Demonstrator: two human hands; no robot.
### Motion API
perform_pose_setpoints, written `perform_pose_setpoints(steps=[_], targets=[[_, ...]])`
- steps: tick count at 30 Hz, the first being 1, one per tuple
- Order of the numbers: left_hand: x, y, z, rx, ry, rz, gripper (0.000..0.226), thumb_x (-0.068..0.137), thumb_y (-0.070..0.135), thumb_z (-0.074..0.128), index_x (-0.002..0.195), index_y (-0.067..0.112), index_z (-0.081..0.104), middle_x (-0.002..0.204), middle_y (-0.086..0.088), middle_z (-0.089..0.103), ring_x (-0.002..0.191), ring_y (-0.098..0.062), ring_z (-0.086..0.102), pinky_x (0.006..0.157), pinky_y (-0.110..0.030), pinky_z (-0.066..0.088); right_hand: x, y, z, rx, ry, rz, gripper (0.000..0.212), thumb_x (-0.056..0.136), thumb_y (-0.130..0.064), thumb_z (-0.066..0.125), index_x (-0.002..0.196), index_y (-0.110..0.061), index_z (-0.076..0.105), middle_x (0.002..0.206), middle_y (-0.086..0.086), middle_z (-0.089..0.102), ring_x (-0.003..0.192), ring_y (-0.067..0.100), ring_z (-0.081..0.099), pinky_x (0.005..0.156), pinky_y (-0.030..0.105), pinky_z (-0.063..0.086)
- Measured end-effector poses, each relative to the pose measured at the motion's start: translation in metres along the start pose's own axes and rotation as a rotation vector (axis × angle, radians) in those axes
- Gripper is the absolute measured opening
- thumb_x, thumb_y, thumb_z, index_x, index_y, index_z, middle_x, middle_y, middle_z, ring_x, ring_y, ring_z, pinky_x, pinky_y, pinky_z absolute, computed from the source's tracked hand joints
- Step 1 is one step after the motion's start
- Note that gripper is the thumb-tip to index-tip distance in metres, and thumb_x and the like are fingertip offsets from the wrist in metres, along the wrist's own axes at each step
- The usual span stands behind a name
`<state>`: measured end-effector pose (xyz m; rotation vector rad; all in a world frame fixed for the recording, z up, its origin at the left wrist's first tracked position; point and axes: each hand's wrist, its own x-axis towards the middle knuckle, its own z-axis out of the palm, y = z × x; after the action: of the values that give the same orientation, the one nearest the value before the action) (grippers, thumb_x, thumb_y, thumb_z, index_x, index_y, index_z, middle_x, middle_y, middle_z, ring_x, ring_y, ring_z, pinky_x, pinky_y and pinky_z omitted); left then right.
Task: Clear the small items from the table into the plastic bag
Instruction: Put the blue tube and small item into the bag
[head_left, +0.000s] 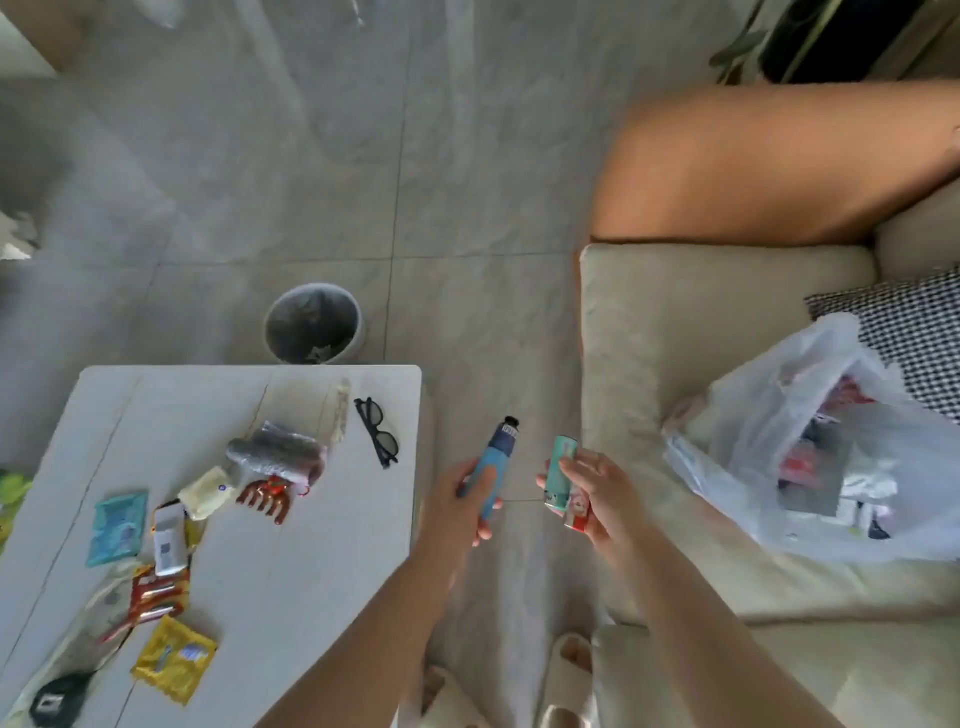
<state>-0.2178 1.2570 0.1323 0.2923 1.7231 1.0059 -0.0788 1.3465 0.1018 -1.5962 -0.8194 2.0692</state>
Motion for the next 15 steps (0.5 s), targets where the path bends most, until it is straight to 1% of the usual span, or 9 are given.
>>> perform_pose_setpoints(steps=[2, 4, 6, 7, 8, 10, 11, 13, 15], targets=[[-0.001, 0.02, 0.035, 0.021, -0.058, 0.046, 0.013, 0.095, 0.024, 0.054, 0.107, 0.021, 0.057, 0.074, -0.009, 0.061, 0.034, -0.005, 0.042, 0.037, -0.015, 0.034, -0.011, -0.027, -0.03, 0.021, 0.01, -0.065, 0.02, 0.091, -0.009, 0.056, 0.11, -0.007, 0.053, 0.084, 0.009, 0.07, 0.075, 0.019, 0.071, 0.065, 0.033, 0.051], [-0.003, 0.037, 0.072, 0.042, -0.116, 0.075, 0.016, 0.095, 0.023, 0.054, 0.111, 0.022, 0.055, 0.077, -0.01, 0.062, 0.032, -0.003, 0.042, 0.037, -0.016, 0.035, -0.023, -0.055, -0.063, 0.088, 0.031, -0.126, 0.016, 0.092, -0.007, 0.054, 0.108, -0.007, 0.055, 0.09, 0.011, 0.069, 0.075, 0.019, 0.071, 0.058, 0.029, 0.053], [-0.005, 0.052, 0.11, 0.048, -0.174, 0.095, 0.02, 0.095, 0.022, 0.055, 0.114, 0.021, 0.056, 0.078, -0.008, 0.062, 0.032, -0.004, 0.042, 0.039, -0.016, 0.035, -0.033, -0.08, -0.098, 0.156, 0.066, -0.173, 0.018, 0.091, -0.008, 0.056, 0.109, -0.007, 0.057, 0.096, 0.014, 0.069, 0.076, 0.02, 0.071, 0.053, 0.025, 0.052], [-0.007, 0.058, 0.129, 0.048, -0.204, 0.104, 0.022, 0.094, 0.023, 0.056, 0.116, 0.02, 0.057, 0.077, -0.007, 0.062, 0.033, -0.004, 0.043, 0.039, -0.016, 0.036, -0.038, -0.09, -0.114, 0.18, 0.088, -0.194, 0.021, 0.09, -0.008, 0.057, 0.111, -0.007, 0.058, 0.096, 0.014, 0.07, 0.077, 0.021, 0.071, 0.054, 0.026, 0.053], [-0.008, 0.064, 0.148, 0.049, -0.236, 0.113, 0.025, 0.094, 0.023, 0.057, 0.118, 0.019, 0.058, 0.076, -0.007, 0.062, 0.034, -0.005, 0.042, 0.039, -0.015, 0.036, -0.041, -0.099, -0.131, 0.207, 0.112, -0.215, 0.021, 0.09, -0.008, 0.057, 0.112, -0.007, 0.058, 0.092, 0.013, 0.071, 0.075, 0.021, 0.071, 0.057, 0.028, 0.054], [-0.011, 0.073, 0.187, 0.061, -0.305, 0.136, 0.03, 0.093, 0.025, 0.057, 0.123, 0.018, 0.058, 0.077, -0.006, 0.062, 0.036, -0.007, 0.042, 0.04, -0.016, 0.037, -0.046, -0.114, -0.166, 0.257, 0.147, -0.248, 0.019, 0.091, -0.007, 0.055, 0.109, -0.006, 0.058, 0.083, 0.008, 0.072, 0.074, 0.02, 0.071, 0.067, 0.035, 0.055], [-0.013, 0.077, 0.207, 0.068, -0.338, 0.149, 0.03, 0.094, 0.025, 0.057, 0.123, 0.018, 0.057, 0.077, -0.005, 0.063, 0.037, -0.007, 0.043, 0.041, -0.016, 0.037, -0.048, -0.119, -0.182, 0.275, 0.16, -0.258, 0.017, 0.091, -0.007, 0.054, 0.108, -0.006, 0.059, 0.083, 0.008, 0.071, 0.075, 0.021, 0.07, 0.069, 0.036, 0.056], [-0.016, 0.081, 0.243, 0.094, -0.396, 0.164, 0.029, 0.095, 0.022, 0.055, 0.124, 0.02, 0.057, 0.073, -0.003, 0.063, 0.036, -0.007, 0.044, 0.041, -0.017, 0.037, -0.047, -0.125, -0.213, 0.294, 0.22, -0.249, 0.018, 0.091, -0.006, 0.053, 0.107, -0.006, 0.06, 0.084, 0.01, 0.069, 0.071, 0.024, 0.067, 0.062, 0.034, 0.056], [-0.015, 0.078, 0.279, 0.167, -0.435, 0.142, 0.029, 0.095, 0.016, 0.051, 0.123, 0.022, 0.056, 0.072, -0.001, 0.061, 0.037, -0.008, 0.048, 0.041, -0.019, 0.039, -0.04, -0.126, -0.242, 0.301, 0.33, -0.193, 0.025, 0.089, -0.003, 0.052, 0.113, -0.006, 0.058, 0.083, 0.01, 0.066, 0.065, 0.022, 0.062, 0.053, 0.029, 0.051]])
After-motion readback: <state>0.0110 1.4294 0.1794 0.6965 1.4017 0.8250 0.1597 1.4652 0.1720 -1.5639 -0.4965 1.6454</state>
